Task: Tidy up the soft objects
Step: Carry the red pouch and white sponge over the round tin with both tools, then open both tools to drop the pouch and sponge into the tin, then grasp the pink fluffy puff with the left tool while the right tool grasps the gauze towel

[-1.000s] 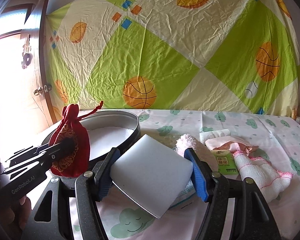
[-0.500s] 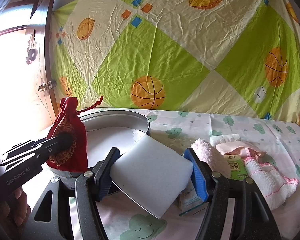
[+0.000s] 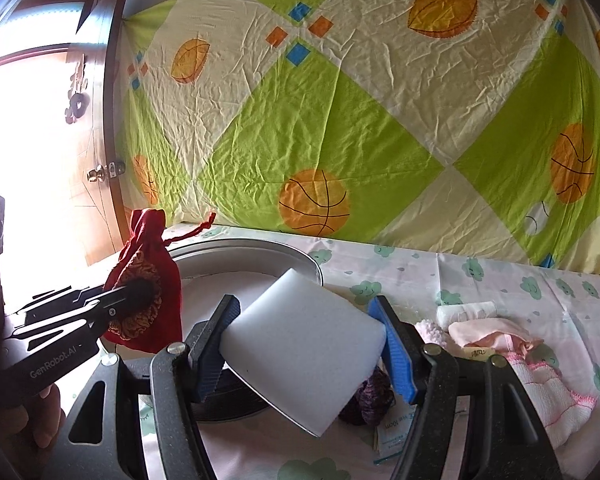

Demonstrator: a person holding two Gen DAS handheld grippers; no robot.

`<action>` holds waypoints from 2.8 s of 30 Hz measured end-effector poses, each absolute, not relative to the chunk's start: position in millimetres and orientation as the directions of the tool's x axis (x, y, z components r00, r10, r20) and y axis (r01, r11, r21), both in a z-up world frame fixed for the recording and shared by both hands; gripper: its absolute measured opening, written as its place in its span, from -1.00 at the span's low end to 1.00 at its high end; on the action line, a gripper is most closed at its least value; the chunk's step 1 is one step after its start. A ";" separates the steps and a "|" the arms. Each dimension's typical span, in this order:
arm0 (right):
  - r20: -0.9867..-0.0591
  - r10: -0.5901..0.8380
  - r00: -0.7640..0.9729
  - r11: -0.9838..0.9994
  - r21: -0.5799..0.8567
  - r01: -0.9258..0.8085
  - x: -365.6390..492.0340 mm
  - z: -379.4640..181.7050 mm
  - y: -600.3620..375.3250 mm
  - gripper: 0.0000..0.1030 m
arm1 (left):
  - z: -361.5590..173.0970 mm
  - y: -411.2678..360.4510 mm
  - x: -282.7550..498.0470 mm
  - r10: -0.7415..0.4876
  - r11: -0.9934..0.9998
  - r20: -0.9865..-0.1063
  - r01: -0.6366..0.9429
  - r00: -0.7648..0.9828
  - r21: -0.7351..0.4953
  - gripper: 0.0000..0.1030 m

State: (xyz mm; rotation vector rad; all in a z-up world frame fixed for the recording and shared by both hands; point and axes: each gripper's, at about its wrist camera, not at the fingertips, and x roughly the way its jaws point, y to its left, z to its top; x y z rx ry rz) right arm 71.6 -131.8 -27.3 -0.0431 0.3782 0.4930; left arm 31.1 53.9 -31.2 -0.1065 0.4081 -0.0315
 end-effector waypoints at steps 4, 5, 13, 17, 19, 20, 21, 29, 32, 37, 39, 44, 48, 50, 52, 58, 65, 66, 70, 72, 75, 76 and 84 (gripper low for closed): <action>-0.367 0.482 0.796 0.866 0.063 -0.495 78.8 -19.4 -124.6 0.33 | -28.4 62.4 38.1 -0.049 0.994 -0.412 0.004 0.910 -0.110 -0.71; -0.367 0.488 0.792 0.863 0.069 -0.500 81.0 -17.0 -123.3 0.33 | -27.9 64.1 40.1 -0.047 0.994 -0.417 0.002 0.908 -0.106 -0.71; -0.391 0.505 0.770 0.849 0.065 -0.524 100.7 -8.3 -108.1 0.33 | -26.8 79.9 57.1 -0.061 0.993 -0.468 0.008 0.882 -0.115 -0.71; -0.407 0.519 0.752 0.841 0.083 -0.535 114.0 -8.4 -100.2 0.33 | -26.2 89.6 67.8 -0.050 0.994 -0.497 -0.004 0.866 -0.106 -0.71; -0.418 0.527 0.740 0.835 0.094 -0.542 120.7 -8.7 -95.1 0.33 | -24.3 94.0 72.6 -0.047 0.995 -0.510 -0.007 0.859 -0.103 -0.71; -0.424 0.531 0.734 0.833 0.098 -0.545 124.0 -8.4 -92.6 0.33 | -23.1 96.0 75.5 -0.046 0.995 -0.516 -0.007 0.855 -0.099 -0.71; -0.432 0.534 0.727 0.830 0.103 -0.549 128.0 -8.3 -89.3 0.33 | -21.6 97.7 78.6 -0.047 0.995 -0.521 -0.005 0.852 -0.097 -0.71; -0.494 0.532 0.688 0.824 0.112 -0.556 167.9 -12.2 -59.1 0.33 | -19.6 111.4 115.0 -0.038 0.998 -0.578 -0.002 0.815 -0.069 -0.71; -0.521 0.526 0.672 0.823 0.113 -0.557 182.4 -19.5 -48.2 0.33 | -24.4 118.7 128.9 -0.029 0.998 -0.614 -0.012 0.789 -0.062 -0.71; -0.565 0.512 0.647 0.823 0.107 -0.558 200.0 -32.3 -36.9 0.34 | -31.4 130.2 140.3 -0.028 0.997 -0.651 -0.027 0.759 -0.074 -0.71; -0.577 0.507 0.640 0.822 0.102 -0.560 204.8 -37.0 -33.6 0.34 | -33.5 131.5 143.2 -0.022 0.997 -0.658 -0.028 0.753 -0.065 -0.71; -0.590 0.508 0.627 0.819 0.106 -0.564 211.2 -40.9 -30.2 0.34 | -38.6 135.8 147.3 -0.014 0.997 -0.675 -0.036 0.738 -0.061 -0.71; -0.612 0.503 0.610 0.811 0.092 -0.577 213.2 -41.9 -24.2 0.46 | -41.6 137.0 150.6 0.006 0.998 -0.688 -0.050 0.726 -0.044 -0.48; -0.612 0.496 0.616 0.815 0.084 -0.573 212.3 -41.3 -23.9 0.60 | -41.9 138.3 150.1 0.033 0.997 -0.687 -0.073 0.726 -0.030 -0.15; -0.604 0.502 0.620 0.814 0.087 -0.574 210.3 -40.4 -25.3 0.66 | -39.5 139.6 146.8 0.043 0.996 -0.677 -0.082 0.735 -0.026 0.11; -0.571 0.500 0.651 0.829 0.099 -0.550 202.0 -35.8 -35.5 0.71 | -31.2 134.9 130.6 0.087 0.995 -0.632 -0.100 0.770 0.014 0.49; -0.497 0.520 0.695 0.830 0.103 -0.548 171.4 -19.7 -61.7 0.73 | -22.8 115.2 105.1 0.095 0.994 -0.566 -0.105 0.819 0.015 0.65; -0.490 0.519 0.700 0.831 0.096 -0.548 166.5 -18.4 -66.3 0.73 | -21.7 110.6 101.2 0.090 0.995 -0.555 -0.099 0.827 0.014 0.71; -0.465 0.488 0.739 0.849 0.054 -0.526 145.7 -14.4 -95.2 0.74 | -16.5 83.9 87.6 0.075 0.997 -0.513 -0.071 0.855 0.027 0.78; -0.450 0.461 0.765 0.866 0.039 -0.499 136.2 -13.3 -116.1 0.74 | -14.2 67.1 82.7 0.064 0.998 -0.494 -0.052 0.867 0.039 0.86; -0.438 0.399 0.805 0.898 0.010 -0.440 128.8 -14.7 -147.3 0.76 | -12.2 38.2 79.2 0.035 0.999 -0.473 -0.011 0.880 0.053 0.90; -0.441 0.376 0.815 0.908 0.001 -0.419 126.8 -16.2 -158.3 0.77 | -12.4 27.2 79.1 0.020 0.998 -0.472 0.007 0.881 0.056 0.90; -0.459 0.222 0.860 0.960 -0.050 -0.274 120.3 -32.5 -238.3 0.79 | -25.0 -56.4 86.1 -0.094 0.987 -0.507 0.146 0.857 0.065 0.90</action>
